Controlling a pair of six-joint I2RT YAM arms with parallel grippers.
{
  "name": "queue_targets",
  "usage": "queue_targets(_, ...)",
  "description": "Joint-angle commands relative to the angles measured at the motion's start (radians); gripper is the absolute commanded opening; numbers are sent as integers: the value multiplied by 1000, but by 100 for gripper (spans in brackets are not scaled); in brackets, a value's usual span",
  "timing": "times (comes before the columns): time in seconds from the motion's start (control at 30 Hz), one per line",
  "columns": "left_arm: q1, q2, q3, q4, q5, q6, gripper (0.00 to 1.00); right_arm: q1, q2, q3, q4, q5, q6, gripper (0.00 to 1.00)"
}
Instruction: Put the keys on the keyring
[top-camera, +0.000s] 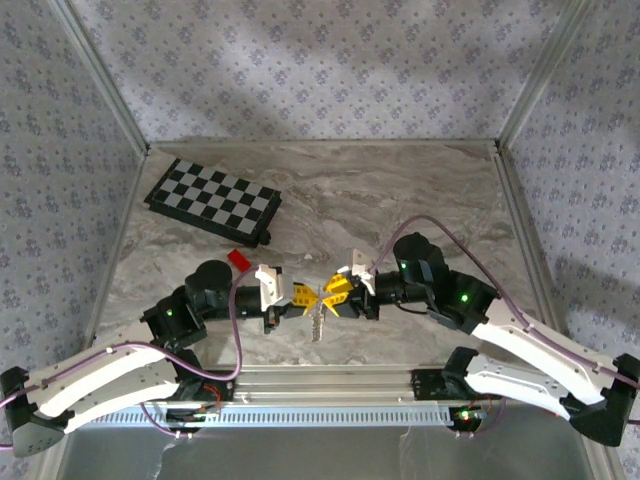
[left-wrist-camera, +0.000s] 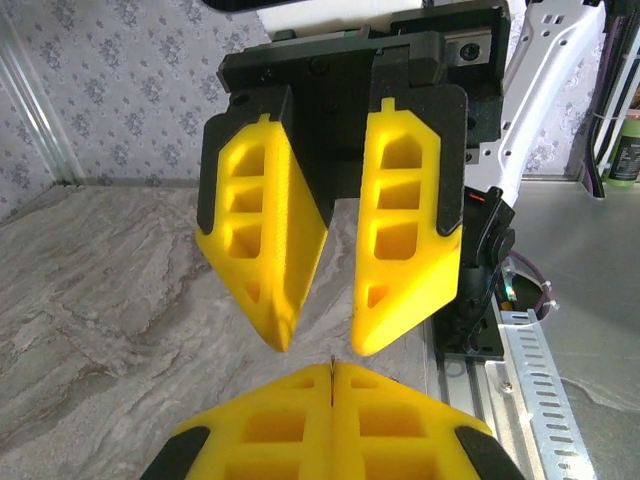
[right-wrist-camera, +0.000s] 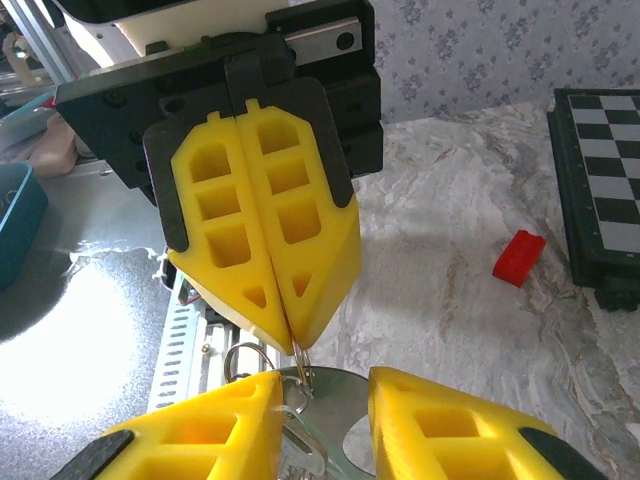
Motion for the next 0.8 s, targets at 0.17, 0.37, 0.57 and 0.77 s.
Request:
queue_targets(0.17, -7, -15, 12, 64, 29, 4, 0, 5, 13, 23, 7, -48, 15, 28)
queue_targets(0.37, -7, -15, 13, 61, 30, 5, 0, 6, 32, 27, 10, -64, 16, 25)
queue_targets(0.57, -7, -14, 13, 49, 34, 2, 0, 6, 40, 29, 12, -66, 16, 17)
queue_targets(0.77, -7, -16, 14, 37, 34, 3, 0, 9, 48, 33, 16, -71, 15, 11)
